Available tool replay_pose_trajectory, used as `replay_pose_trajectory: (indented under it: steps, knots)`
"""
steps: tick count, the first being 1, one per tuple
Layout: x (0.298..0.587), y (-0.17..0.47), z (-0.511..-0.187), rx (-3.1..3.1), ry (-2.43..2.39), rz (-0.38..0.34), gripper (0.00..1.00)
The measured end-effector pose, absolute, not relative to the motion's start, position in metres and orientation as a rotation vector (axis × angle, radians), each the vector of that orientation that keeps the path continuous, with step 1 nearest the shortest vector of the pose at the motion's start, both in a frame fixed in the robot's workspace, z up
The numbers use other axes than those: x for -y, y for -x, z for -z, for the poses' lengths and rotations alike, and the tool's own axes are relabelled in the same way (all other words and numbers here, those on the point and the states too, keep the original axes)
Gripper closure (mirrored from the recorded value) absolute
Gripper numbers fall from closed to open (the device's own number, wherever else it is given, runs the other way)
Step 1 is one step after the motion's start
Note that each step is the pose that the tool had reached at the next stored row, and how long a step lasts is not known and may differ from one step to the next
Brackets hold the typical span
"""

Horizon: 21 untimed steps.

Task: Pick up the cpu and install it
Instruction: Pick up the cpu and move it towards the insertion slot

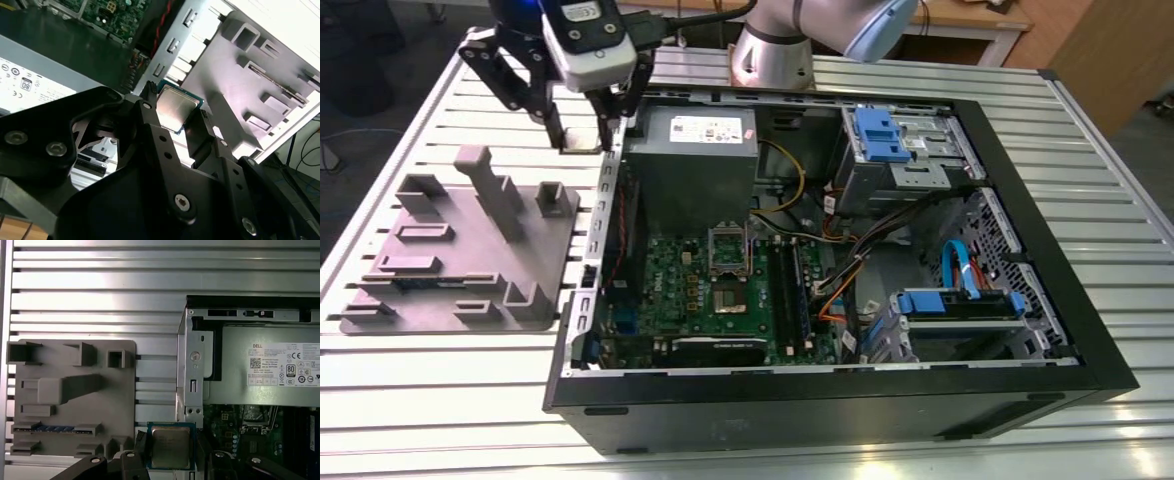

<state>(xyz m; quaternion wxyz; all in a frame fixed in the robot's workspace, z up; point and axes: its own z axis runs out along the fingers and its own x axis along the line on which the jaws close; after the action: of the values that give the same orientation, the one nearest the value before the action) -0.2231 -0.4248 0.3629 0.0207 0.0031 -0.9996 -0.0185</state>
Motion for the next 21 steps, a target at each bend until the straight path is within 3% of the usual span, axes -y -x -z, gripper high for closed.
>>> replay_pose_trajectory:
  steps: [21]
  knots:
    - [0.428, 0.163, -0.363, 3.099, -0.009, 0.057, 0.53]
